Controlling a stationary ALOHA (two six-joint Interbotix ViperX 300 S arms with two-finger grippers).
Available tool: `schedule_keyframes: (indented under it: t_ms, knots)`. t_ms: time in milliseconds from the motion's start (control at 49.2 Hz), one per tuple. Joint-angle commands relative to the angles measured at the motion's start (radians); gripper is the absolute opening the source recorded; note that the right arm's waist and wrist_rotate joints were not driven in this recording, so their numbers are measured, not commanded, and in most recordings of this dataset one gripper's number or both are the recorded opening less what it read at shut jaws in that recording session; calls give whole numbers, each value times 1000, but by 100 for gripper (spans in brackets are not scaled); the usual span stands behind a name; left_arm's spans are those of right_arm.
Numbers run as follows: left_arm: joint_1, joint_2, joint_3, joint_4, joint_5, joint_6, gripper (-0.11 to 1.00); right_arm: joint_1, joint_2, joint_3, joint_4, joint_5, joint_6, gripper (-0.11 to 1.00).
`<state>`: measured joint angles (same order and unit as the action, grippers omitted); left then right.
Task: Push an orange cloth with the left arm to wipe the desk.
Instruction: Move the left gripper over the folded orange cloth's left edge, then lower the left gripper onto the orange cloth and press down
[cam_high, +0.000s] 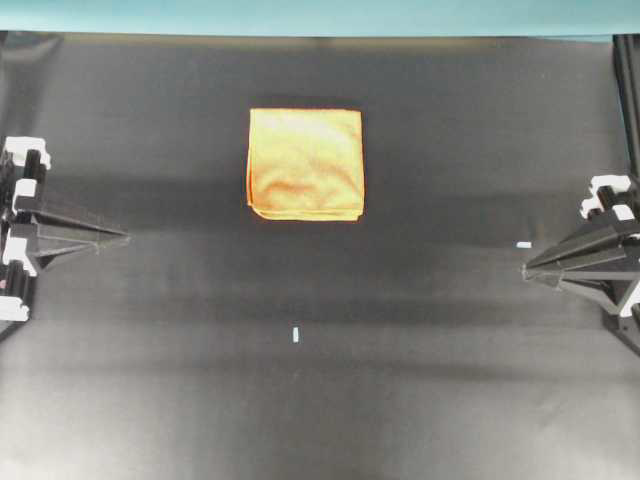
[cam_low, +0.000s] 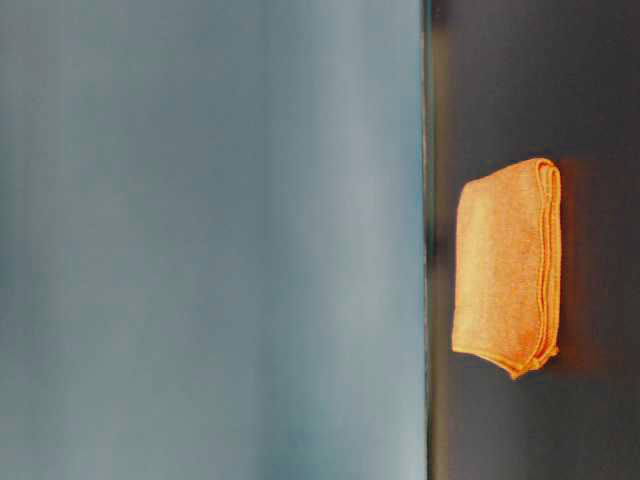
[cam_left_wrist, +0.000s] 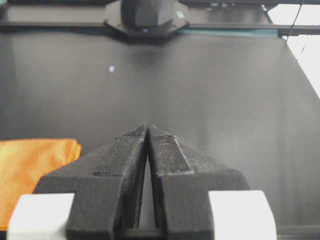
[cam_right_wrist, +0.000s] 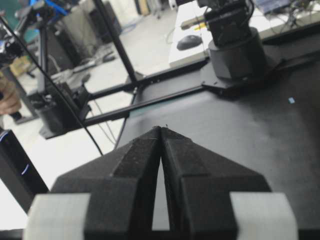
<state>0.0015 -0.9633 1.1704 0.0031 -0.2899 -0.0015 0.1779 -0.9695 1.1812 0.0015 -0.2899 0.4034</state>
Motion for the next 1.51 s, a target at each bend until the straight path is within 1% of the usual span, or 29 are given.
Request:
schedule_keyframes:
  t_ms: [0, 61, 122, 244, 386, 529, 651, 834, 895, 936, 1017, 1119, 1159, 1200, 1241, 1383, 1485]
  knots:
    - [40, 46, -17, 40, -11, -3, 6, 0, 14, -8, 0, -8, 0, 3]
    - [71, 95, -25, 40, -18, -3, 6, -2, 14, 2, 0, -2, 0, 5]
    - [100, 146, -32, 40, -37, 0, 0, 0, 14, 3, 0, 14, 0, 0]
    - [163, 262, -52, 41, -97, 8, 0, 0, 12, 8, 0, 52, 0, 0]
    - [218, 417, -110, 41, -137, 9, 0, 0, 9, 8, 0, 67, 2, 0]
    - [264, 595, -195, 41, -172, 9, 0, 0, 9, 11, 0, 69, 0, 0]
    - [293, 747, -288, 40, -189, 11, 0, 0, 9, 15, 0, 69, 2, 0]
    - [330, 919, -426, 40, -192, 34, 1, 0, 6, 25, 2, 78, 0, 0]
    - [341, 962, -454, 41, -192, 35, 6, -2, 5, 25, 2, 84, 0, 0]
    - [350, 988, -471, 40, -195, 35, 13, 0, 5, 25, 0, 87, 0, 0]
    - [364, 1042, -499, 41, -210, 34, 36, -2, 3, 26, 0, 92, 0, 0]
    - [379, 1108, -528, 41, -247, 34, 66, 0, 3, 32, 0, 92, 0, 0]
    - [390, 1132, -538, 41, -258, 32, 77, 0, 3, 37, 0, 92, 0, 0]
    - [399, 1157, -551, 41, -262, 28, 84, 0, 3, 38, 2, 91, 0, 0]
    - [408, 1180, -561, 41, -268, 26, 87, 0, 3, 40, 2, 91, 2, 0]
    - [428, 1259, -601, 40, -268, 25, 79, 0, 3, 43, 5, 91, 0, 0]
    - [428, 1307, -621, 41, -264, 25, 80, 0, 3, 44, 5, 92, 0, 0]
